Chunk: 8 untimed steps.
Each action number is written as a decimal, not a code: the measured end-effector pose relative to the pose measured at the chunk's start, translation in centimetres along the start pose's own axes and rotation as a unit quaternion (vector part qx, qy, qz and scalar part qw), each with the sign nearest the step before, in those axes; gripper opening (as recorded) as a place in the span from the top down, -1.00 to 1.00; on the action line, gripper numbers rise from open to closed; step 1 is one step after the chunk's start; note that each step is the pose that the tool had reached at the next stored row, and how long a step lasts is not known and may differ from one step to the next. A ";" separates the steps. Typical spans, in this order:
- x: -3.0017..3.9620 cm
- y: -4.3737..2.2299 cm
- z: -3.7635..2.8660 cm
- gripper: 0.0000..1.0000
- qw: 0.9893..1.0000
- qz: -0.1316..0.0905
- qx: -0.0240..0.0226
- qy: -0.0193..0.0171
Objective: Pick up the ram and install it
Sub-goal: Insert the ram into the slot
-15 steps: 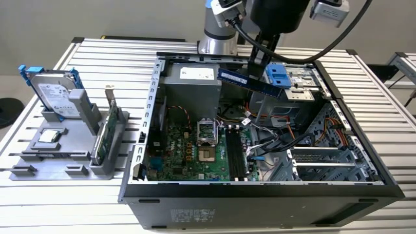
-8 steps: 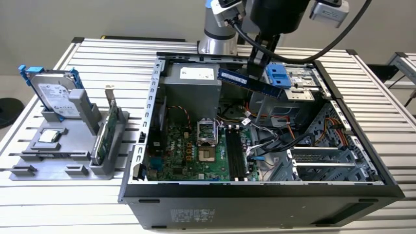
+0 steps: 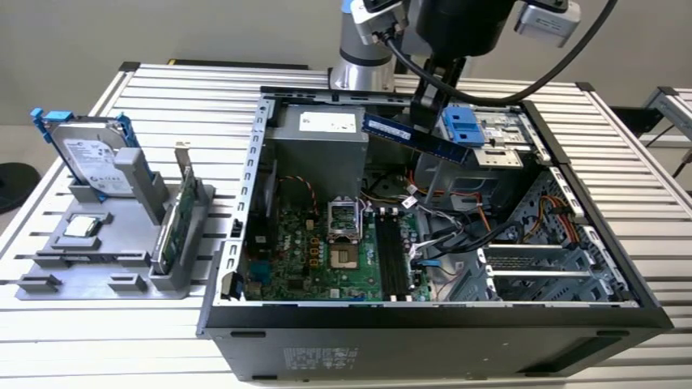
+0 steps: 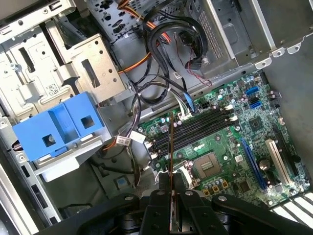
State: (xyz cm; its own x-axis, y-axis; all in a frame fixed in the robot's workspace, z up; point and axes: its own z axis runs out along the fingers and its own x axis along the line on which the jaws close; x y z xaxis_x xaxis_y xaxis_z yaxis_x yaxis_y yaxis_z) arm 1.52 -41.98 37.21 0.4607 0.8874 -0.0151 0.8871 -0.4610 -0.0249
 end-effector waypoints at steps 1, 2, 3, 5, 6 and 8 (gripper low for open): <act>0.00 0.00 0.00 1.00 1.000 0.001 0.000 0.000; 0.00 0.00 0.01 1.00 1.000 0.002 0.000 0.000; 0.00 0.00 0.01 1.00 1.000 0.003 0.000 0.000; 0.00 0.00 0.02 1.00 1.000 0.005 0.000 0.000; 0.00 0.00 0.03 1.00 1.000 0.006 0.000 0.000; 0.00 0.00 0.04 1.00 1.000 0.008 0.000 0.000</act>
State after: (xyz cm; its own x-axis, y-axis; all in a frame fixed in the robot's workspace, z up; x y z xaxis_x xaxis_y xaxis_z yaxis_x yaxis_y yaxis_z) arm 1.52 -41.98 37.17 0.4742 0.8803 -0.0152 0.8799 -0.4744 -0.0249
